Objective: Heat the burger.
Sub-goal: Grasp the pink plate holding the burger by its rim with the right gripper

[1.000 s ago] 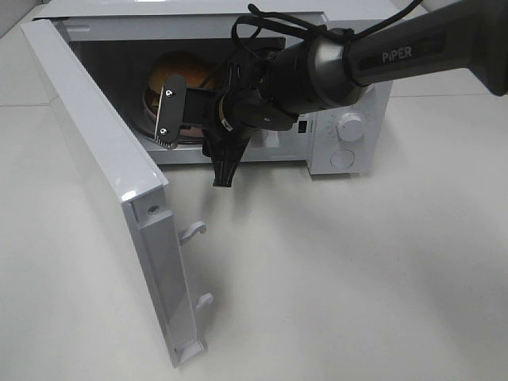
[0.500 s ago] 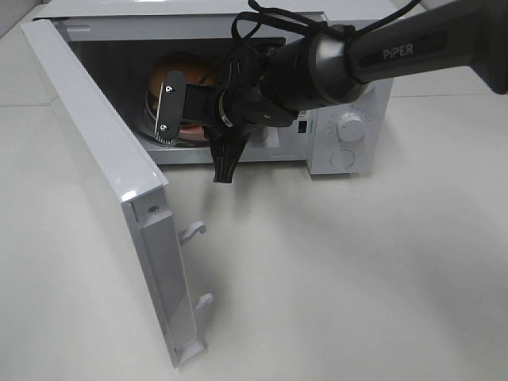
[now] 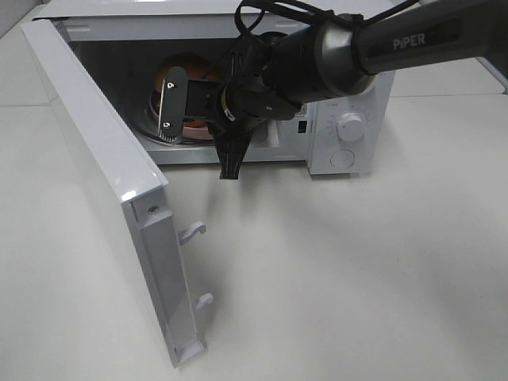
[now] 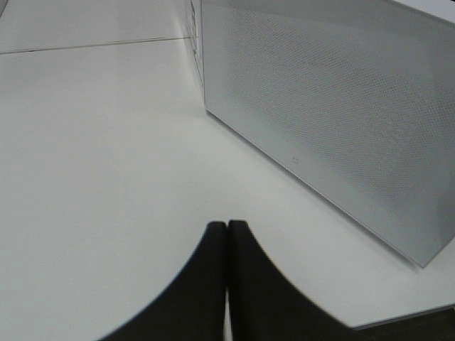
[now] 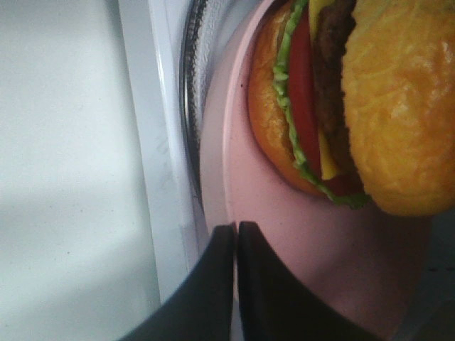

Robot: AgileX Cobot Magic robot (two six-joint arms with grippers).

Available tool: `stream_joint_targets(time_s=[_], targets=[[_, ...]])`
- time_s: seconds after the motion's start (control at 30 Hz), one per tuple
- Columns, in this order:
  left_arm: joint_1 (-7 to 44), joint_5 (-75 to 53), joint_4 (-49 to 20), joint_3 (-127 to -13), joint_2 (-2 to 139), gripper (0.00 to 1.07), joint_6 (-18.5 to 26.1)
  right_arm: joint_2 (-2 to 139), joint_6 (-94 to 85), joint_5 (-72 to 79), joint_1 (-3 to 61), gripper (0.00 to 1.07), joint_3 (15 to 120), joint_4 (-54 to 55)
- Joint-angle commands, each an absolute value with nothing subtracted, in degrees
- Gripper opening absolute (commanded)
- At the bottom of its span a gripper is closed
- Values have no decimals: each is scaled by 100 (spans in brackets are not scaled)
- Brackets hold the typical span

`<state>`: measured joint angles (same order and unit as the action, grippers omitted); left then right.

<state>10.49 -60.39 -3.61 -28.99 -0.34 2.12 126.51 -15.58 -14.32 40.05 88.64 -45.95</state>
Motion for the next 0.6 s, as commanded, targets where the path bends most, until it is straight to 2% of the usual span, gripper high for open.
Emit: stream_joint_targets(time_s=[0.03,0.47,0.57,0.6], targets=[[1037,-5964,-384,-2882,-149,0,212,12599,-1639,-1610,3994,0,8818,-4395],[1037,-5964,-384,-2882,-149,0,212,12599,-1610,-1656,3994,0,8818,-4372],[1037,-5964,-384,-2882,-149,0,212,12599,-1593,-1639,3994,5,8818,-4372],[1037,-5964,-384,-2882,-149,0,212,12599,-1593,-1639,3994,13,8818,-4372]])
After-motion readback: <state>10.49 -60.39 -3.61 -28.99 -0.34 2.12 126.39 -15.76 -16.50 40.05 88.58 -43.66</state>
